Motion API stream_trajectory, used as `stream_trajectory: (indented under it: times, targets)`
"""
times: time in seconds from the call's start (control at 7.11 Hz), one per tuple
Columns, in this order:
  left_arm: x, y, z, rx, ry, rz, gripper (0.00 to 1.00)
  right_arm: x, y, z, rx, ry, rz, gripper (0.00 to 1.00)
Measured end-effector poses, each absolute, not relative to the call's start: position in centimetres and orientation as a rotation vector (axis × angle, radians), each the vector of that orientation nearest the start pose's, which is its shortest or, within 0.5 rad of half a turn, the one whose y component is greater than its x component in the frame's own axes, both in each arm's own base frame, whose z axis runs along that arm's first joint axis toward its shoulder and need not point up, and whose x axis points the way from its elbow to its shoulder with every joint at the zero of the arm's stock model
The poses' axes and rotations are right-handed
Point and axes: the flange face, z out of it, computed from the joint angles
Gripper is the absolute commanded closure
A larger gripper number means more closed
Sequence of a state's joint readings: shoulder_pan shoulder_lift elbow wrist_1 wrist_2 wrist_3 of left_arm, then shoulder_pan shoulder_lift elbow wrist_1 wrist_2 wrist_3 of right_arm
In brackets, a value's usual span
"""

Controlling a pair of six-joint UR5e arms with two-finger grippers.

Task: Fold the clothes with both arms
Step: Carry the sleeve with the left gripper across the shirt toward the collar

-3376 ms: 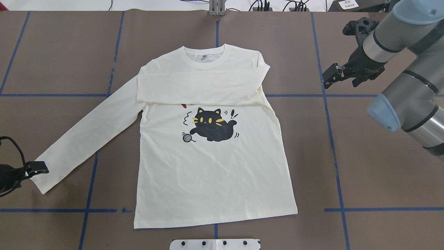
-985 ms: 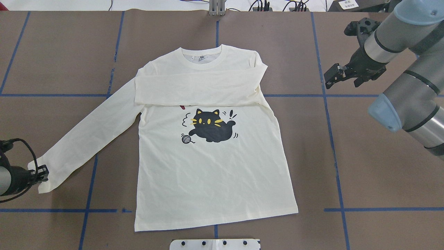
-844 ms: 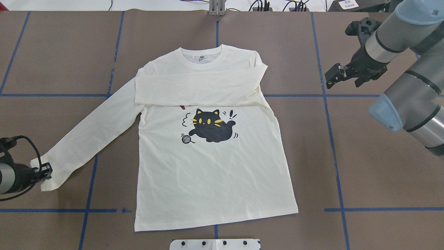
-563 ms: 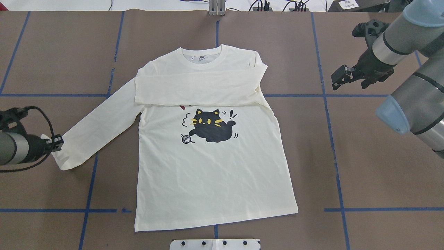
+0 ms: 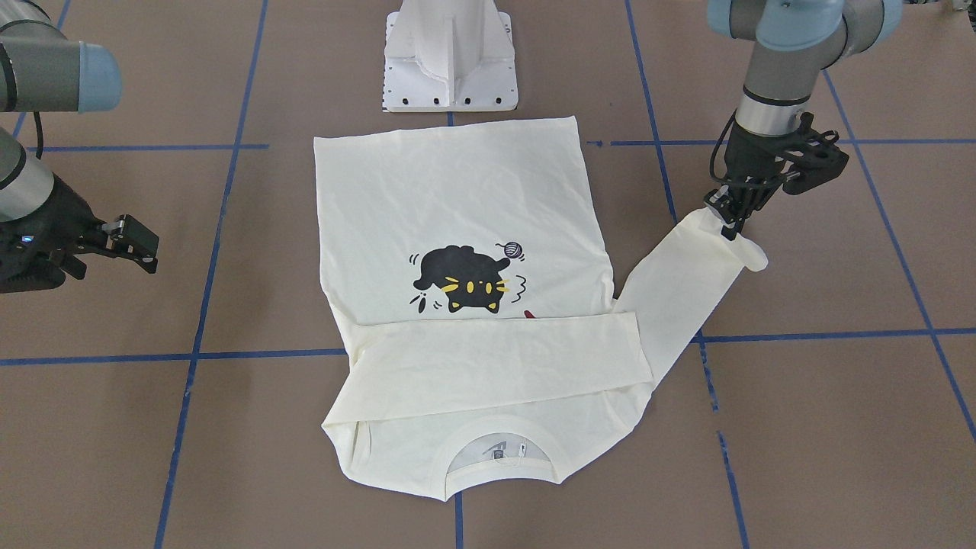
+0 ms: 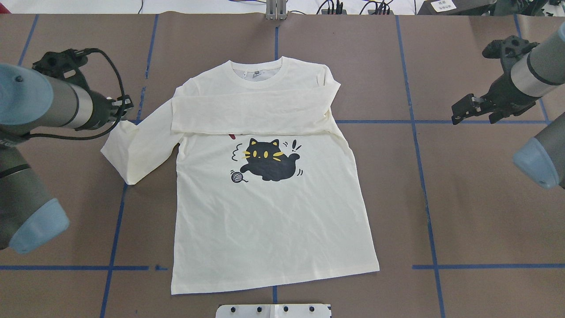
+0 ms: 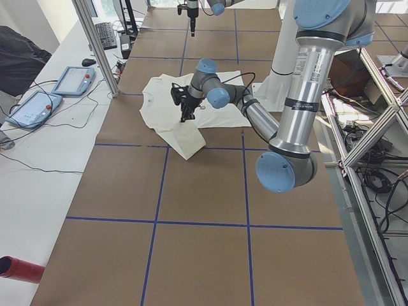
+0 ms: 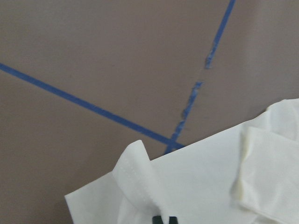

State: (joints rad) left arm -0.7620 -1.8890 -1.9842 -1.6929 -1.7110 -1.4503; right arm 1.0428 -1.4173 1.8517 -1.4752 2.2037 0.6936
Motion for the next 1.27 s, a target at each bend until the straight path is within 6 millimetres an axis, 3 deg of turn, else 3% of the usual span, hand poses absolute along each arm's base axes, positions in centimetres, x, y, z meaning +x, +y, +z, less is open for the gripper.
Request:
stream_trajectory:
  times: [0.42,0.7,0.98,1.27]
  targets:
    - [39.0,-53.4,16.3,0.266,1.018,-0.564,1.0,-19.6,-49.8,45.8,0.07,-0.801,0.0,0.0]
    - [42.3,-55.8,9.7,0.25,1.148,-0.582,1.0,-19.5,-49.7,46.0,0.067,-0.801,0.003,0.0]
    - [43.8,-56.2,6.4,0.244,1.202,-0.564,1.0,-19.5,-49.7,46.0,0.066,-0.801,0.005,0.0]
    - [47.0,-57.2,5.9,0.218,1.224,-0.564,1.0,-19.5,-49.7,46.0,0.065,-0.802,0.008,0.0]
